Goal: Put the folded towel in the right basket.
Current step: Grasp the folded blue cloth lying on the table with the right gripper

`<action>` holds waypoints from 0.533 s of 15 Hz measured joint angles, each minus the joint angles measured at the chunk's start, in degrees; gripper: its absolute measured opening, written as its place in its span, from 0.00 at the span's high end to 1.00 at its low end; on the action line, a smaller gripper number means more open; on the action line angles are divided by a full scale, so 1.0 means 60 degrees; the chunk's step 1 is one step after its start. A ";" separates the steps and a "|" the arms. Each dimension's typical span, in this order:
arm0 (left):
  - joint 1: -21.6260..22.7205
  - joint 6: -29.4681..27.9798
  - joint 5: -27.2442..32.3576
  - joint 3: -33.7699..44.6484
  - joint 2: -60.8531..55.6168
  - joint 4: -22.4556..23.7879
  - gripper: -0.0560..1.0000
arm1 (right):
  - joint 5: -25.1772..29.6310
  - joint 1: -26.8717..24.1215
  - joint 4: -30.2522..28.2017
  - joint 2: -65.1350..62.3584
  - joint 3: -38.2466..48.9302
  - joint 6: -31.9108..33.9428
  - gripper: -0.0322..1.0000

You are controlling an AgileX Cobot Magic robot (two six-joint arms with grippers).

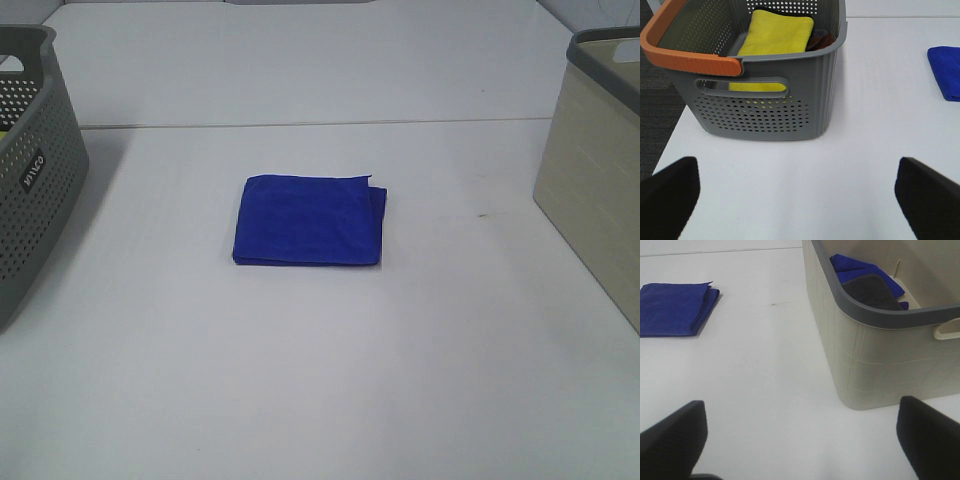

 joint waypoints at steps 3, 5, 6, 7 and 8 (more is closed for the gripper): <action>0.0000 0.0000 0.0000 0.0000 0.0000 0.0000 0.01 | 0.0000 0.0000 0.0000 0.0000 0.0000 0.0000 0.02; 0.0000 0.0000 0.0000 0.0000 0.0000 0.0000 0.01 | 0.0000 0.0000 0.0000 0.0000 0.0000 0.0000 0.02; 0.0000 0.0000 0.0000 0.0000 0.0000 0.0000 0.01 | 0.0000 0.0000 0.0000 0.0000 0.0000 0.0000 0.02; 0.0000 0.0000 0.0000 0.0000 0.0000 0.0000 0.01 | 0.0000 0.0000 0.0000 0.0000 0.0000 -0.0010 0.02; 0.0000 0.0000 0.0000 0.0000 0.0000 0.0000 0.01 | 0.0000 0.0000 0.0000 0.0019 0.0000 -0.0010 0.02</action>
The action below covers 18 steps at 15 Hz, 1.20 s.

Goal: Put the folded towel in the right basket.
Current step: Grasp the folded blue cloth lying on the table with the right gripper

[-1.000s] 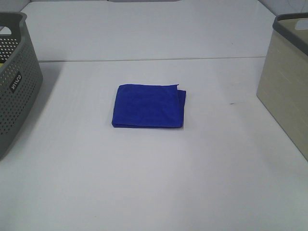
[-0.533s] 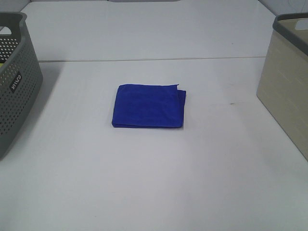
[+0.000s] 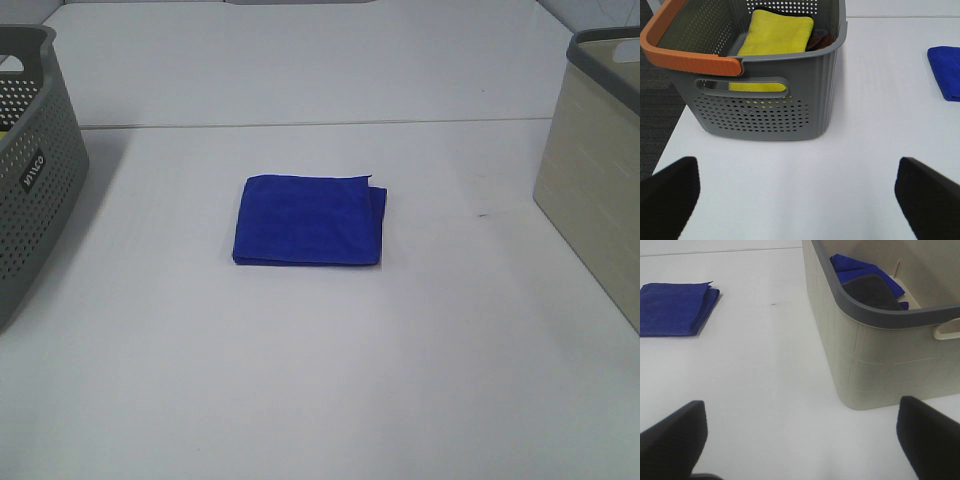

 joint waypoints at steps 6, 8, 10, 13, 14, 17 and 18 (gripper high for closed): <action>0.0000 0.0000 0.0000 0.0000 0.0000 0.0000 0.01 | 0.1251 0.0000 0.1003 0.5577 -0.3027 -0.0029 0.02; 0.0000 0.0000 0.0000 0.0000 0.0000 0.0000 0.01 | 0.1270 0.0000 0.1089 0.8041 -0.4794 -0.0038 0.02; 0.0000 0.0000 0.0000 0.0000 0.0000 0.0000 0.01 | 0.1318 0.0000 0.1089 0.9864 -0.6150 -0.0038 0.02; 0.0000 0.0000 0.0000 0.0000 0.0000 0.0000 0.01 | 0.1499 0.0000 0.1461 1.1717 -0.7363 -0.0038 0.02; 0.0000 0.0000 0.0000 0.0000 0.0000 0.0000 0.01 | 0.1576 0.0048 0.2559 1.2701 -0.7869 -0.0067 0.02; 0.0000 0.0000 0.0000 0.0000 0.0000 0.0000 0.01 | 0.0525 0.1623 0.3237 1.4859 -0.8871 -0.0076 0.03; 0.0000 0.0000 0.0000 0.0000 0.0000 0.0000 0.01 | 0.0181 0.2082 0.3428 1.5737 -0.9291 -0.0067 0.03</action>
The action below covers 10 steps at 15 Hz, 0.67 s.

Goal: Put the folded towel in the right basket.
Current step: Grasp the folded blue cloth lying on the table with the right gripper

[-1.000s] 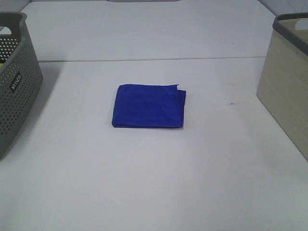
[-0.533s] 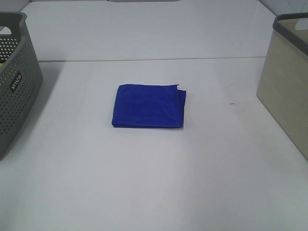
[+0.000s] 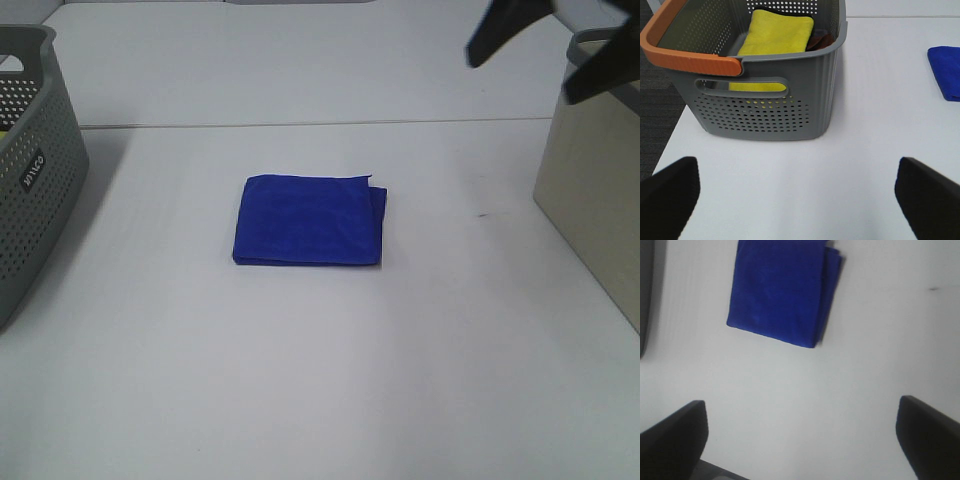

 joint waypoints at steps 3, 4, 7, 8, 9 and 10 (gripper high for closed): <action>0.0000 0.0000 0.0000 0.0000 0.0000 0.0000 0.01 | -0.0153 0.0363 0.0583 0.2359 -0.1098 -0.0019 0.04; 0.0000 0.0000 0.0000 0.0000 0.0000 0.0000 0.01 | -0.0162 0.0363 0.0630 0.3142 -0.1557 -0.0038 0.04; 0.0000 0.0000 0.0000 0.0000 0.0000 0.0000 0.01 | -0.0172 0.0363 0.0754 0.5214 -0.2998 -0.0086 0.04; 0.0000 0.0000 0.0000 0.0000 0.0000 0.0000 0.01 | -0.0191 0.0363 0.0840 0.5730 -0.3342 -0.0086 0.04; 0.0000 0.0000 0.0000 0.0000 0.0000 0.0000 0.01 | -0.0296 0.0363 0.0888 0.6369 -0.3619 -0.0086 0.04; 0.0000 0.0000 0.0000 0.0000 0.0000 0.0000 0.01 | -0.0334 0.0363 0.0888 0.6627 -0.3667 -0.0086 0.04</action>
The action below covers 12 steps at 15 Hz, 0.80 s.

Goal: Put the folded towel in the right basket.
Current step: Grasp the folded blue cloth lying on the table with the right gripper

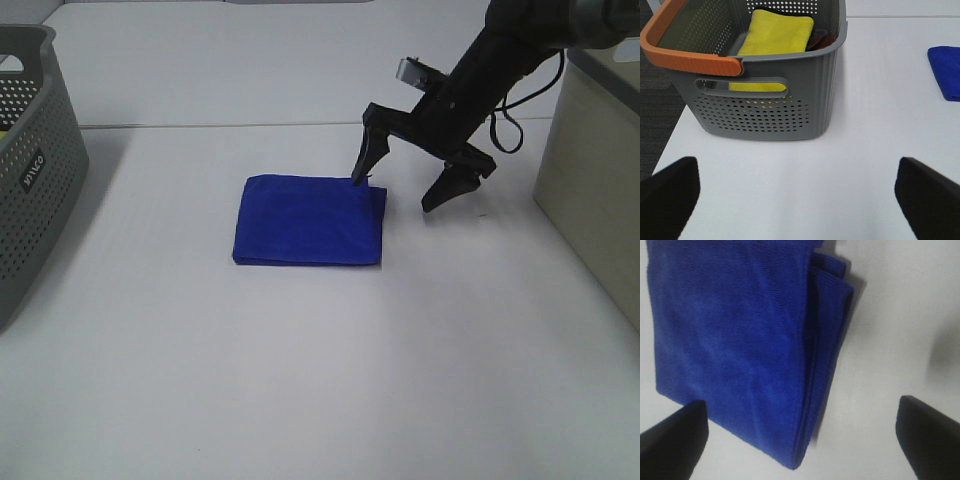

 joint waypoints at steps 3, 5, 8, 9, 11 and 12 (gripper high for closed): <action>0.0000 0.0000 0.0000 0.0000 0.0000 0.0000 0.01 | -0.0239 0.0000 0.0000 0.0439 0.0000 -0.0010 0.04; 0.0000 0.0000 0.0000 0.0000 0.0000 0.0000 0.01 | -0.0497 0.0000 0.0019 0.0497 -0.0010 -0.0019 0.04; 0.0000 0.0000 0.0000 0.0000 0.0000 0.0000 0.01 | -0.0688 0.0000 0.0325 0.0793 -0.0067 -0.0095 0.04; 0.0000 0.0000 0.0000 0.0000 0.0000 0.0000 0.01 | -0.0697 0.0000 0.0468 0.0821 -0.0086 -0.0095 0.04; 0.0000 0.0000 0.0000 0.0000 0.0000 0.0000 0.01 | -0.0764 0.0000 0.0602 0.0869 -0.0115 -0.0095 0.04; 0.0000 0.0000 0.0000 0.0000 0.0000 0.0000 0.01 | -0.0802 0.0000 0.0659 0.0879 -0.0115 -0.0095 0.05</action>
